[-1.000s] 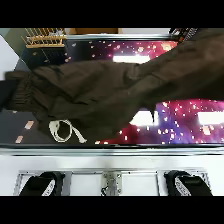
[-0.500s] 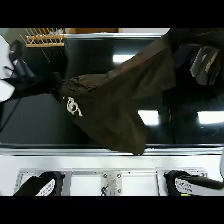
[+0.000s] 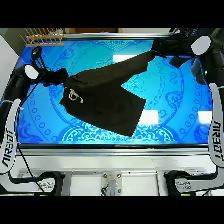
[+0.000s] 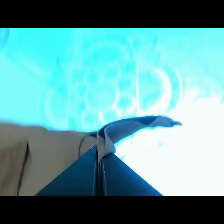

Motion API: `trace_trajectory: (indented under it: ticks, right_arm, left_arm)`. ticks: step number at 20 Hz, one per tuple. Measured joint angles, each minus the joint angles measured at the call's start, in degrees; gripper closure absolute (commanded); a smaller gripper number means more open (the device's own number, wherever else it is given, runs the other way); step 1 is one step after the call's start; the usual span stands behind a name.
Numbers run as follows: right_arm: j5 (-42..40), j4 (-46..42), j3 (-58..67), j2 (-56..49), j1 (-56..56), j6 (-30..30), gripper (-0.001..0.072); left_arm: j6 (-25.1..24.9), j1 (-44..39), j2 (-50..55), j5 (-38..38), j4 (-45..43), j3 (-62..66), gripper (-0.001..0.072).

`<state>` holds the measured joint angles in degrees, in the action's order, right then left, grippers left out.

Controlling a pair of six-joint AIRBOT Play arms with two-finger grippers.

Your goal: Fold the clothes and pants, and hang the long-sleeved shirts on hangers.

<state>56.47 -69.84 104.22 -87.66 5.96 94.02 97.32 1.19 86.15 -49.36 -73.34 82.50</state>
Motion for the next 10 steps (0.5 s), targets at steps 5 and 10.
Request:
trace_trajectory:
  ticks: [5,10]
  right_arm:
    - [7.8,-4.9,-14.0,9.7,8.0,0.2,0.0713]
    - [7.1,-6.4,-35.1,18.8,18.7,4.6,0.0712]
  left_arm:
    - [-5.0,3.2,1.9,-1.9,-0.2,2.0,0.0697]
    - [-10.4,4.5,4.0,-4.8,-0.2,2.4,0.0697]
